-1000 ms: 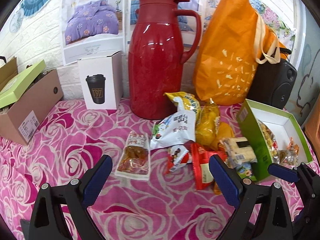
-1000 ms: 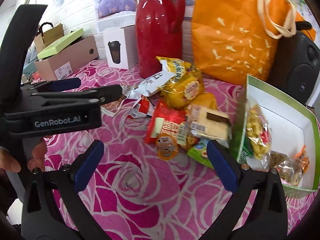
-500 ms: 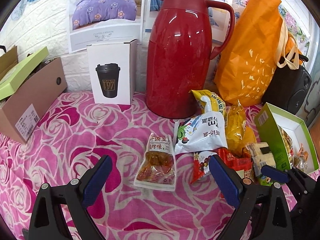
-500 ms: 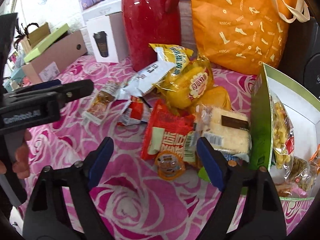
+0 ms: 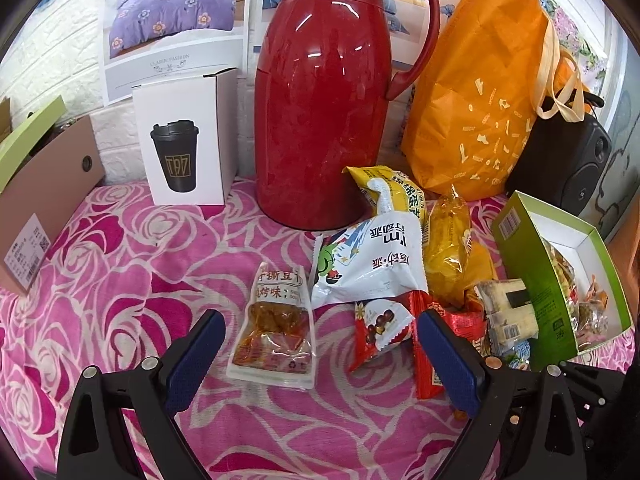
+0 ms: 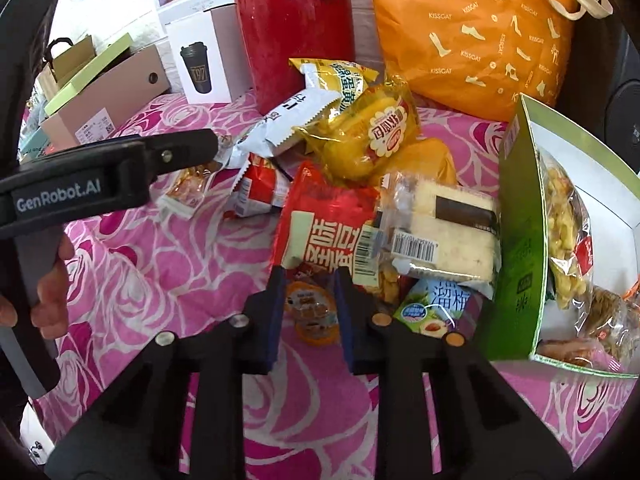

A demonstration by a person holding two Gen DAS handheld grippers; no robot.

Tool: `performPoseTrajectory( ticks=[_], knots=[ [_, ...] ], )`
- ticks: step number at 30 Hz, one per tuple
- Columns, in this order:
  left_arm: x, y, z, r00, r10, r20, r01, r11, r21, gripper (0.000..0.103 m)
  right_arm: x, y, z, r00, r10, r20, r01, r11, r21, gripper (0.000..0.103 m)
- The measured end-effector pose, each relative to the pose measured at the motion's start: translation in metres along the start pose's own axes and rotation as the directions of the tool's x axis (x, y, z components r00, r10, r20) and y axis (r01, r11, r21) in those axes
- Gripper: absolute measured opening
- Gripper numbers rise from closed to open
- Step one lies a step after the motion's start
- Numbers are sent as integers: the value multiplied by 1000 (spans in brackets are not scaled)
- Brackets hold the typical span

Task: Organize snacks
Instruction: 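Grasp the red bean bag with the right tool while the left tool grasps the white chocolate-ball packet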

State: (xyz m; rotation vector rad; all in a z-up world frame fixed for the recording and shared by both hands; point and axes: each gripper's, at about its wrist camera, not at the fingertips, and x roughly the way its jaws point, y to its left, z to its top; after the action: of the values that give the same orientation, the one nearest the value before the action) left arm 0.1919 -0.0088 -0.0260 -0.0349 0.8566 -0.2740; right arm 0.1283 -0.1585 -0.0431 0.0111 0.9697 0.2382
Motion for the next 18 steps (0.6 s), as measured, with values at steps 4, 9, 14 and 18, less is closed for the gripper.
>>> performPoseTrajectory(
  ticks=[4, 9, 14, 18],
  knots=[
    [-2, -3, 0, 1000, 5, 1, -5, 1000, 3, 99, 8, -1, 3, 1000, 6, 2, -6, 1000, 21, 55],
    [-4, -5, -1, 1000, 6, 0, -6, 1000, 4, 99, 17, 0, 8, 999, -47, 16, 46, 999, 25, 43],
    [0, -7, 1, 1000, 1, -9, -1, 1000, 4, 98, -11, -6, 3, 998, 61, 34, -63, 997, 41, 2],
    [3, -2, 3, 1000, -6, -2, 6, 1000, -11, 98, -21, -4, -6, 997, 65, 29, -66, 998, 25, 4]
  ],
)
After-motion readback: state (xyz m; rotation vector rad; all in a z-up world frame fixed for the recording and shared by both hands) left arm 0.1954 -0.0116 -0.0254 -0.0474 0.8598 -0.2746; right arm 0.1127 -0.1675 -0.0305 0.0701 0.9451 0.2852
